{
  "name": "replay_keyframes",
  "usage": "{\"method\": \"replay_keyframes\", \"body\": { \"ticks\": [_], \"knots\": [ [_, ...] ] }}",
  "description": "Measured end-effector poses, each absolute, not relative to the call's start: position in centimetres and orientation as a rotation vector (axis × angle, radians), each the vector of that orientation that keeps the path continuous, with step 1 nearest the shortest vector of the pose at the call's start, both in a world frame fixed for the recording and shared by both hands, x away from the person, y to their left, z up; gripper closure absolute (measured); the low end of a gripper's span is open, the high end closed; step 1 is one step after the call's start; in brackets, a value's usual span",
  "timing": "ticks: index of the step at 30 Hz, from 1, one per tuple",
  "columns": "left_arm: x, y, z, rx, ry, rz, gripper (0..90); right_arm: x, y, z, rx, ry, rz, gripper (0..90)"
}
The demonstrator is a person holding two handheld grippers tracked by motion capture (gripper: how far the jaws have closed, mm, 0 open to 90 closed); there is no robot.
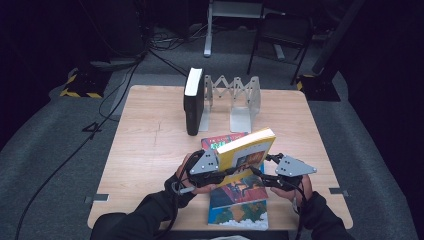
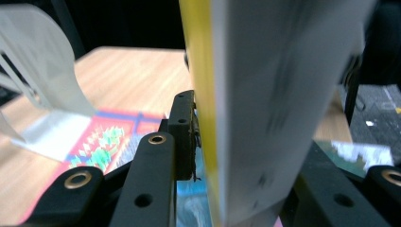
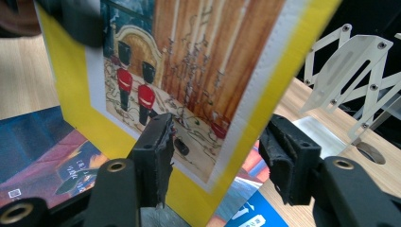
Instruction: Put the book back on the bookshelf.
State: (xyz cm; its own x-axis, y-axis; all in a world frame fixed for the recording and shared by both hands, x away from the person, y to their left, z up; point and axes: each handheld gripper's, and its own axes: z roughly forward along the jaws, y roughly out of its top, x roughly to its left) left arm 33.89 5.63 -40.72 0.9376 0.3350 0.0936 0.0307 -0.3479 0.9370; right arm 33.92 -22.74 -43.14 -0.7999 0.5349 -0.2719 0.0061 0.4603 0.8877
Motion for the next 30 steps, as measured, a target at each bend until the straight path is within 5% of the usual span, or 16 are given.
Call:
{"method": "replay_keyframes", "body": {
  "ticks": [30],
  "knots": [
    [33.6, 4.8, -36.3, 1.808, 0.239, 0.391, 72.9, 33.9, -22.8, -43.3, 0.46, 2.198, 1.317, 44.2]
  ]
}}
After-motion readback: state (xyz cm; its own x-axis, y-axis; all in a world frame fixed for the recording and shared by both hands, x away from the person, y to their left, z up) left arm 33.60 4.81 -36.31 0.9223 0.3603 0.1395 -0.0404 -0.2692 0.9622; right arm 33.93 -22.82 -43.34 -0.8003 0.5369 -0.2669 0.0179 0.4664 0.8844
